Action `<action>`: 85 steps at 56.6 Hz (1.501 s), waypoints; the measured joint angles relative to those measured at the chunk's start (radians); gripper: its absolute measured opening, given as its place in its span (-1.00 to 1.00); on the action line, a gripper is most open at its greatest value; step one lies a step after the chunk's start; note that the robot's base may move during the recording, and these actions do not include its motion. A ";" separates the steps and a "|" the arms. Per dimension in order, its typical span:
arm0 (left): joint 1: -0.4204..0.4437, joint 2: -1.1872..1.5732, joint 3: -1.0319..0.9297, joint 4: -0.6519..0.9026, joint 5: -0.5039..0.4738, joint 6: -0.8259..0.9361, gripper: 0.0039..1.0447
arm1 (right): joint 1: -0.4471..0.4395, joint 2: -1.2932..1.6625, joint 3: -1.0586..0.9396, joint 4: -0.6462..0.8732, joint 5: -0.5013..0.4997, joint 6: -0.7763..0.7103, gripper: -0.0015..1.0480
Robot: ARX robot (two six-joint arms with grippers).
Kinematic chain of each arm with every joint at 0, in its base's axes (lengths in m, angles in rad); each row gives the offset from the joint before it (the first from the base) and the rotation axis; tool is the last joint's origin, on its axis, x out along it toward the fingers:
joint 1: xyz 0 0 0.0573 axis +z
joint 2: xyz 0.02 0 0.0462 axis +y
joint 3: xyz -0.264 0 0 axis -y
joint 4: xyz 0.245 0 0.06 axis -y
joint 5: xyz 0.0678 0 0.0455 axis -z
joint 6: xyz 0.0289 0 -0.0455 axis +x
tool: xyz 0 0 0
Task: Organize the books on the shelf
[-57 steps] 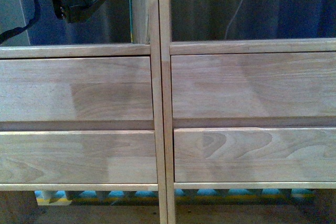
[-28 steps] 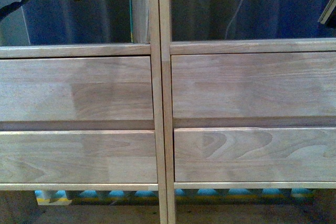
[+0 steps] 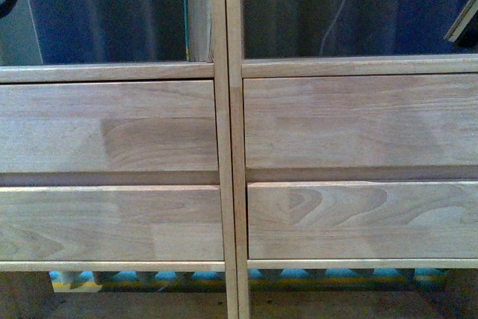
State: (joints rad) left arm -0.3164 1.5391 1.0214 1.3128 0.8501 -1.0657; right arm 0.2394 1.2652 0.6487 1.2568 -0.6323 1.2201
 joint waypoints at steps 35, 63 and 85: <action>0.001 0.000 -0.020 0.079 0.014 -0.092 -0.88 | -0.004 0.037 0.016 0.075 -0.058 0.123 -0.27; 0.341 -0.086 0.013 -0.207 -0.164 0.087 -0.88 | -0.367 -0.014 -0.041 0.074 -0.279 0.034 0.86; 0.391 -0.011 0.222 -0.666 -0.460 0.810 -0.88 | -0.675 -0.388 -0.063 -0.336 -0.247 -0.436 0.86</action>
State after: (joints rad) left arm 0.0742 1.5280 1.2434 0.6472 0.3901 -0.2554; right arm -0.4355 0.8772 0.5858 0.9211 -0.8791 0.7845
